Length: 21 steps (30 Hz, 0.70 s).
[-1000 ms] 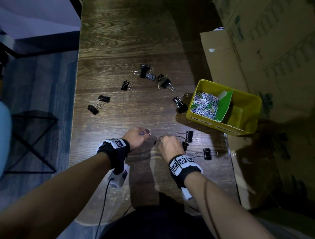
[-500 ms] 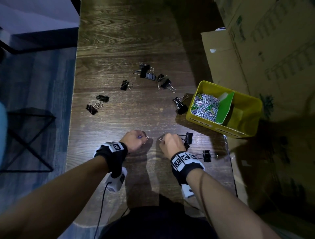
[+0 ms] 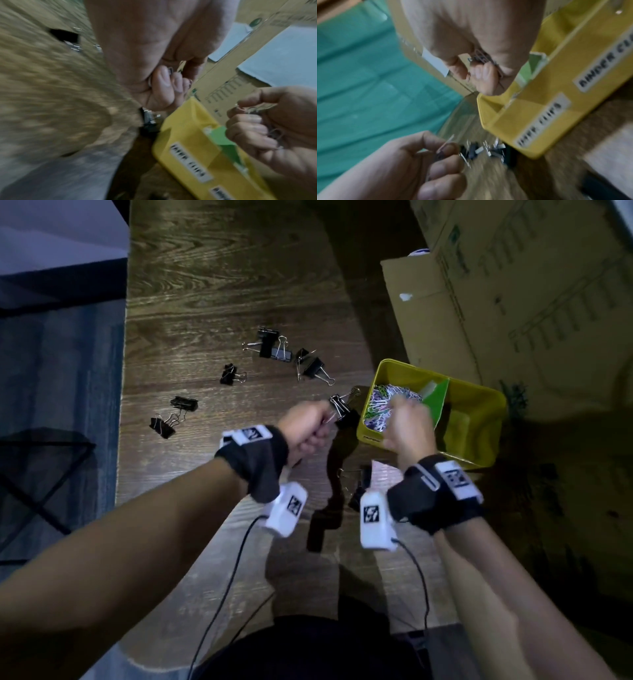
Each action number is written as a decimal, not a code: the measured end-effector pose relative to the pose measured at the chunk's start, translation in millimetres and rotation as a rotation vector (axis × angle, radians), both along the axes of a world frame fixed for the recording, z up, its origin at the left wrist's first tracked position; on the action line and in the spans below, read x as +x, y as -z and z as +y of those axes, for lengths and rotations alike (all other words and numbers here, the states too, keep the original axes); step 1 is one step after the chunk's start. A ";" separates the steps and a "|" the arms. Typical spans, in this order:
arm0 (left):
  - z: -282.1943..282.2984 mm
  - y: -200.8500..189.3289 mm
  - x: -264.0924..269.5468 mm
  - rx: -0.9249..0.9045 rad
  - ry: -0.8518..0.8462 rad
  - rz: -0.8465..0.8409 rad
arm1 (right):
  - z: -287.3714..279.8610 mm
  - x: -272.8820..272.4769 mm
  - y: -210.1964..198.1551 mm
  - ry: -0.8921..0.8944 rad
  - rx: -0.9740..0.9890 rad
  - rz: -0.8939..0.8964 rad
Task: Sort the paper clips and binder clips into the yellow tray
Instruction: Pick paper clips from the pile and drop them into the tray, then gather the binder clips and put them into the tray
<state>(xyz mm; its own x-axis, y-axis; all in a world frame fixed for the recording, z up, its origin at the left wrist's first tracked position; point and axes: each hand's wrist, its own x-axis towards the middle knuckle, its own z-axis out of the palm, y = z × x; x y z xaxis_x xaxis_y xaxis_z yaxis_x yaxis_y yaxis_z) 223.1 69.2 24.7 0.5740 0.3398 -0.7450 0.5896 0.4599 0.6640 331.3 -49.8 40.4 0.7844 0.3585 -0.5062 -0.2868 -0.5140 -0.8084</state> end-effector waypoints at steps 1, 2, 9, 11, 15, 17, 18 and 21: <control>-2.4 -7.3 18.0 -0.002 0.018 -0.028 | 0.6 15.1 -4.9 0.054 0.032 0.007; -5.9 -13.7 35.5 0.010 0.025 -0.048 | 2.3 26.7 -8.4 0.079 0.050 0.014; -28.4 -15.9 104.9 0.258 0.128 -0.084 | 8.1 58.5 -9.0 -0.021 -0.067 0.103; -29.9 -13.9 104.0 0.390 0.259 -0.066 | 3.7 55.7 -9.3 -0.104 -0.084 0.072; -37.9 -23.8 79.7 0.885 0.410 -0.122 | -14.9 42.8 -13.2 -0.161 -0.104 -0.169; -48.4 -19.5 53.5 1.074 0.421 -0.321 | -33.3 32.7 -12.1 -0.122 0.033 -0.290; -55.2 -11.4 39.2 1.153 0.500 -0.402 | -45.9 25.7 -11.6 -0.077 0.087 -0.344; -77.0 23.5 0.3 1.384 0.898 -0.541 | -88.2 3.6 -4.7 0.049 0.074 -0.491</control>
